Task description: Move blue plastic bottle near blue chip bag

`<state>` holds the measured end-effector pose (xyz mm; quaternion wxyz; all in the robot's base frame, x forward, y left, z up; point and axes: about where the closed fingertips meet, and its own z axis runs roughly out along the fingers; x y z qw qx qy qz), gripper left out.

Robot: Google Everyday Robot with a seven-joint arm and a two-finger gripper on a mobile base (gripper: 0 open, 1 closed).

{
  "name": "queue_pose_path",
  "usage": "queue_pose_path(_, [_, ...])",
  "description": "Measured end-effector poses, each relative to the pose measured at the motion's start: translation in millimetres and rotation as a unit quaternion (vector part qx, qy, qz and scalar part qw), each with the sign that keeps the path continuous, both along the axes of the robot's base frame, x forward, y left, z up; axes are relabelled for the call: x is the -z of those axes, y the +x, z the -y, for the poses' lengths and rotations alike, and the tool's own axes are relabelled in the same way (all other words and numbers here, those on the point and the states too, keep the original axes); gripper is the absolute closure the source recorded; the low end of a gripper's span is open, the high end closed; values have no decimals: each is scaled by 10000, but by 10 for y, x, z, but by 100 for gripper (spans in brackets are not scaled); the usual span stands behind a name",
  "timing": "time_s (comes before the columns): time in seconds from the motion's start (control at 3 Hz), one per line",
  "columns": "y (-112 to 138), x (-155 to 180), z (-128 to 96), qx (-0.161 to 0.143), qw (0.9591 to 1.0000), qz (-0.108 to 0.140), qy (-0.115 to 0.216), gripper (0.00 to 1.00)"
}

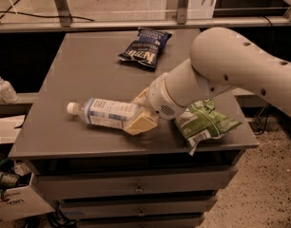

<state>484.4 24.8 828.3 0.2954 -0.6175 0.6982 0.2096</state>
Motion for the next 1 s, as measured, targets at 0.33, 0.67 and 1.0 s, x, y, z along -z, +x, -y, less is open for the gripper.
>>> queue_pose_path(0.33, [10, -19, 29, 41, 10000, 8, 43, 88])
queue_pose_path(0.67, [110, -250, 96, 148, 9995, 171, 231, 100])
queue_pose_path(1.0, [328, -628, 230, 321, 9976, 505, 359, 100])
